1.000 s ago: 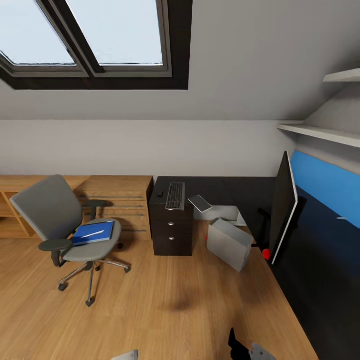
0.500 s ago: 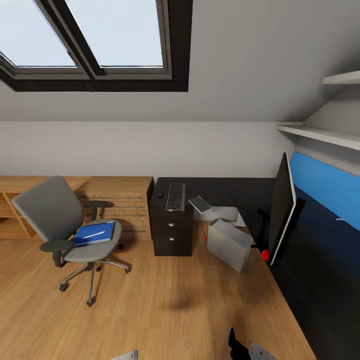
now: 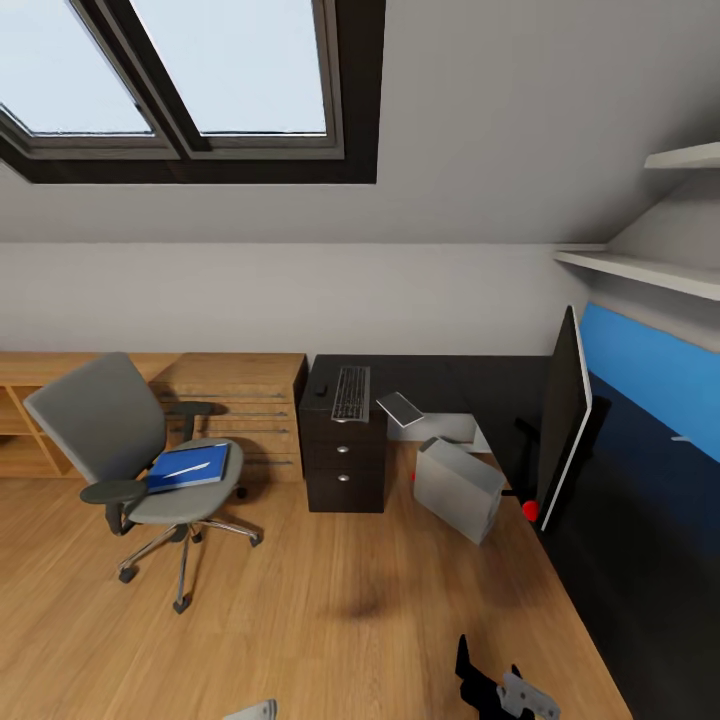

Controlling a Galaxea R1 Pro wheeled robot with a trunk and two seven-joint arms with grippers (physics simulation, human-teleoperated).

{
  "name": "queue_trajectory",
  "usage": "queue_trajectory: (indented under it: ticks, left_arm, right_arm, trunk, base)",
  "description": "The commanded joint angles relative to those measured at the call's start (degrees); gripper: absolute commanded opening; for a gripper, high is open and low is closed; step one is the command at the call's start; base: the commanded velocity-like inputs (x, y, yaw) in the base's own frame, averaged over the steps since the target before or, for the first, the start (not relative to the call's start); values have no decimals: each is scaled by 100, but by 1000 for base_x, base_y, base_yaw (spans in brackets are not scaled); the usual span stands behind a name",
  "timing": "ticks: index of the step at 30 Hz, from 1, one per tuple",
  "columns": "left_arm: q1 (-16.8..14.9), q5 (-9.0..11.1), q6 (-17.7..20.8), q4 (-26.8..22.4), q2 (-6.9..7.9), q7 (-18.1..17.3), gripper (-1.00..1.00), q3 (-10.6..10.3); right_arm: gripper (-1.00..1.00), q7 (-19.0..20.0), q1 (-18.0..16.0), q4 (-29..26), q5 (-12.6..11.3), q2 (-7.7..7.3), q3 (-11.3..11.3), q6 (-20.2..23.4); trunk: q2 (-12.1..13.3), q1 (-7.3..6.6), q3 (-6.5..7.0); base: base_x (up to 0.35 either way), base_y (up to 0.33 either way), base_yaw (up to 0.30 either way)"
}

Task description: In the bedroom, organize the workspace by keeping the computer under the desk, ensuring the monitor is on the desk, placing the keyboard on the desk next to the monitor, placing the mouse on the desk next to the keyboard, moving the folder from the swivel chair onto the desk next to the mouse, stacking the notebook on top of the folder with the pen on top of the notebook, and positioning the swivel chair next to the desk.

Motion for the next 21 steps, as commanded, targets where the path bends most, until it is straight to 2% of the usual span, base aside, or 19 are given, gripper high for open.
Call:
queue_trajectory:
  ticks: [1, 12, 21]
  left_arm:
    - [-7, 61, -39, 2, 5, 37, 100, -44]
    - [-8, 59, -40, 2, 5, 37, 100, -44]
    - [-8, 59, -40, 2, 5, 37, 100, -44]
  right_arm:
    - [100, 97, -5, 2, -22, 2, -48, -63]
    - [100, 225, -4, -17, -18, 9, -29, -174]
    - [100, 225, -4, -81, 125, 34, 2, 240]
  trunk:
    - [-8, 2, -10]
    - [-8, 2, -10]
    - [-8, 2, -10]
  base:
    - [0, 0, 0]
    - [0, 0, 0]
    - [0, 0, 0]
